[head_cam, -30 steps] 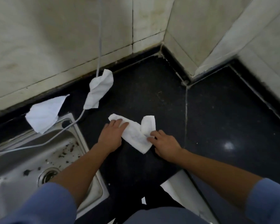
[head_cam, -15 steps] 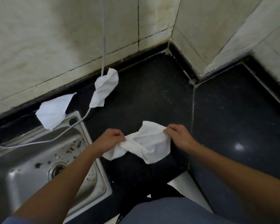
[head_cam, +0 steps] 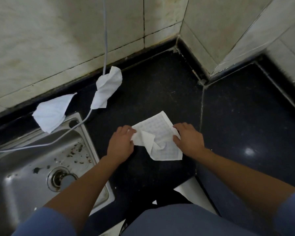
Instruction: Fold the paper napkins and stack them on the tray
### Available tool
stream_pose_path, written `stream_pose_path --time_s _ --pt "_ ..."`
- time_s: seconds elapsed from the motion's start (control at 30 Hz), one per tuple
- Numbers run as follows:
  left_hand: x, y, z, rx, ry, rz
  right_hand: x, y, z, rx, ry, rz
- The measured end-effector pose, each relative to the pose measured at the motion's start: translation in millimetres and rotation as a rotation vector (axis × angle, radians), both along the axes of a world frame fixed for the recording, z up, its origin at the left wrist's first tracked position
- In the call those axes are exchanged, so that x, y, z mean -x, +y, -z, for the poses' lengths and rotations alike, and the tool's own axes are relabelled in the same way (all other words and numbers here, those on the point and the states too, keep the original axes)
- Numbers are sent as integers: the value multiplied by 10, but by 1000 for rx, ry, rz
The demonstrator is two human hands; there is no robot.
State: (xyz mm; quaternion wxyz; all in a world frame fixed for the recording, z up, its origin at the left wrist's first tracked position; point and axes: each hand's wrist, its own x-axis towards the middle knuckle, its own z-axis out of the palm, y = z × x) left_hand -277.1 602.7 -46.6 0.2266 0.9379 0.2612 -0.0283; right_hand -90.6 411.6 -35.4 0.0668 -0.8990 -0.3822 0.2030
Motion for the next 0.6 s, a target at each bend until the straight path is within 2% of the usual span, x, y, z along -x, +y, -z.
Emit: stream_pose_path --time_s 0.1,0.17,0.23,0.33,0.47,0.53,0.6 --pt "-190 -154 28 -23 120 171 61 126 17 -38 96 -99" --pt "-303 -222 29 -82 243 236 113 134 97 54 184 -153" --pt "-342 -255 -3 -133 289 254 133 77 184 108 228 -140" --pt "-156 -253 -50 -150 202 305 143 -4 183 108 203 -144" --pt "390 -269 -3 -84 69 352 357 -170 65 30 123 -326" --pt "563 -296 -5 12 12 267 585 -233 60 -38 52 -429" --pt "620 -329 -38 103 -10 148 797 -246 127 -6 14 -493"
